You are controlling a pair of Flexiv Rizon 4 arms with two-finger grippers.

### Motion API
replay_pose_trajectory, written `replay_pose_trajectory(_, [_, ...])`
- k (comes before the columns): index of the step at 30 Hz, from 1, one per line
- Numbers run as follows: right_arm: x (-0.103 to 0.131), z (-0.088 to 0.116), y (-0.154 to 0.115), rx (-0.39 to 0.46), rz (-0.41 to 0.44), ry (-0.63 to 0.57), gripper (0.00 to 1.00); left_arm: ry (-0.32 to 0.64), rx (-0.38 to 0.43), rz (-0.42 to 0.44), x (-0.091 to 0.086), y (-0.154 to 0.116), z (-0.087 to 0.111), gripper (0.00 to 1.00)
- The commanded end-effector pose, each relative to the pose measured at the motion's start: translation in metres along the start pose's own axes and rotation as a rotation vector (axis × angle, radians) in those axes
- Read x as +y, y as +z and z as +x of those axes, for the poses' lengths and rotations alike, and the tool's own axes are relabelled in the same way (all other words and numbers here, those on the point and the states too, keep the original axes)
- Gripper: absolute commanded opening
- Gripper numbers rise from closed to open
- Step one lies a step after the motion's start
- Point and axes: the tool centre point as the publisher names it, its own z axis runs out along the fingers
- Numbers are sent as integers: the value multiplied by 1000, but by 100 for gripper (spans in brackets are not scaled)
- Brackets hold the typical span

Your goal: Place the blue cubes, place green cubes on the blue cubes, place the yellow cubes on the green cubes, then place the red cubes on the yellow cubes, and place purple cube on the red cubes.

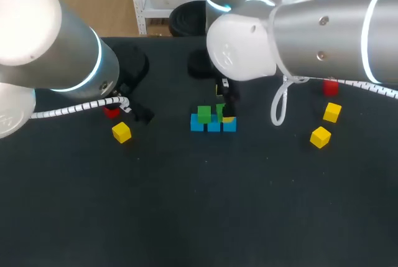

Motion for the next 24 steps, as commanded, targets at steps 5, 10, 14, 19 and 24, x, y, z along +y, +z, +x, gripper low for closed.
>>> replay_pose_trajectory(5, [4,4,-2,-5,-9,24,100,1,-2,2,1,0,0,100])
replay_pose_trajectory(10, [5,7,-4,-14,-18,46,100,1,-2,2,1,0,0,100])
replay_pose_trajectory(14, [5,8,-2,-13,-23,48,100,1,-2,2,1,0,0,100])
replay_pose_trajectory(19, [4,7,0,-13,-28,45,100,1,-2,2,1,0,0,100])
replay_pose_trajectory(24, [3,6,0,-13,-29,43,100,1,-2,2,1,0,0,100])
